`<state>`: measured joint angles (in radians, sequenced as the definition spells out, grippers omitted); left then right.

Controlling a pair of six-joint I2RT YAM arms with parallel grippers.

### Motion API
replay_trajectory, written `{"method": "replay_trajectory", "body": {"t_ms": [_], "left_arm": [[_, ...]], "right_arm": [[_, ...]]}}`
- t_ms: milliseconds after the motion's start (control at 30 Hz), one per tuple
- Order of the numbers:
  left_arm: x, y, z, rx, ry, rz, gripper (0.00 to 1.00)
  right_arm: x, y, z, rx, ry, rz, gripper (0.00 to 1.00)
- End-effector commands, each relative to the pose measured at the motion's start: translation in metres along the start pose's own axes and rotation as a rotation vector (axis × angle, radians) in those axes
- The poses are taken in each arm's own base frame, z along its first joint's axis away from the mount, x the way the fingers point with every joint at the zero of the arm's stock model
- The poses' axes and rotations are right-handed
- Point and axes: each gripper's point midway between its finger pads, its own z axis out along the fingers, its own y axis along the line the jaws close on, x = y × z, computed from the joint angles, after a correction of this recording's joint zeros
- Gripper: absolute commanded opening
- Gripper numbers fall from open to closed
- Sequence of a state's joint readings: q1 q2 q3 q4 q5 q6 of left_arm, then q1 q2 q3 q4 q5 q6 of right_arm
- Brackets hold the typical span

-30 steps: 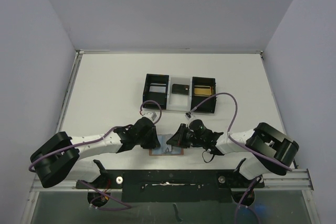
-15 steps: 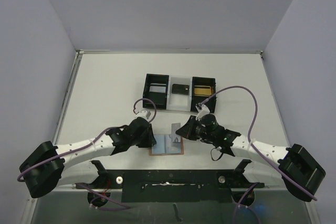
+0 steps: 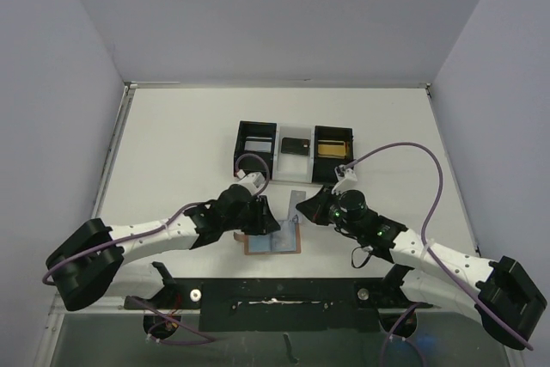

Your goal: Take the credit cards out of the card holder

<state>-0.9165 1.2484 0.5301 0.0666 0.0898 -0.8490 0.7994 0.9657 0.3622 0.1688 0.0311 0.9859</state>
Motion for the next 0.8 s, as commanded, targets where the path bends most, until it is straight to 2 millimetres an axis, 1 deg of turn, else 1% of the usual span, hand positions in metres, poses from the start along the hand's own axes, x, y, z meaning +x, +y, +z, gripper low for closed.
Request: {"method": "replay_trajectory", "body": {"t_ms": [0, 100, 133, 267, 333, 433, 500, 567, 700, 733, 767], "left_arm": [[0.004, 0.002, 0.011, 0.013, 0.009, -0.041, 0.3], [0.014, 0.035, 0.01, -0.111, 0.023, -0.056, 0.27], [0.017, 0.043, 0.008, -0.139, 0.025, -0.059, 0.27], [0.022, 0.064, 0.002, -0.185, 0.037, -0.078, 0.27], [0.017, 0.069, -0.002, -0.203, 0.028, -0.089, 0.28], [-0.001, 0.059, -0.012, -0.175, -0.043, -0.077, 0.3], [-0.016, 0.051, -0.022, -0.143, -0.109, -0.073, 0.33], [-0.032, 0.047, -0.033, -0.123, -0.157, -0.08, 0.38], [-0.066, 0.045, -0.062, -0.116, -0.222, -0.094, 0.46], [-0.072, 0.047, -0.071, -0.124, -0.222, -0.102, 0.48], [-0.083, 0.048, -0.08, -0.12, -0.237, -0.108, 0.48]], "right_arm": [[-0.018, -0.004, -0.004, 0.032, -0.097, 0.023, 0.0], [-0.02, -0.004, -0.005, 0.038, -0.098, 0.01, 0.0], [-0.02, -0.003, -0.006, 0.036, -0.095, -0.001, 0.0], [-0.028, 0.008, -0.007, 0.007, -0.104, -0.081, 0.0], [-0.036, 0.015, -0.007, -0.012, -0.122, -0.131, 0.0], [-0.05, 0.028, -0.01, -0.042, -0.158, -0.234, 0.0], [-0.058, 0.035, -0.01, -0.057, -0.181, -0.297, 0.0], [-0.065, 0.039, -0.01, -0.062, -0.208, -0.366, 0.0], [-0.081, 0.058, -0.011, -0.1, -0.27, -0.556, 0.0], [-0.085, 0.064, -0.012, -0.113, -0.295, -0.604, 0.0], [-0.089, 0.069, -0.013, -0.124, -0.324, -0.659, 0.0]]}}
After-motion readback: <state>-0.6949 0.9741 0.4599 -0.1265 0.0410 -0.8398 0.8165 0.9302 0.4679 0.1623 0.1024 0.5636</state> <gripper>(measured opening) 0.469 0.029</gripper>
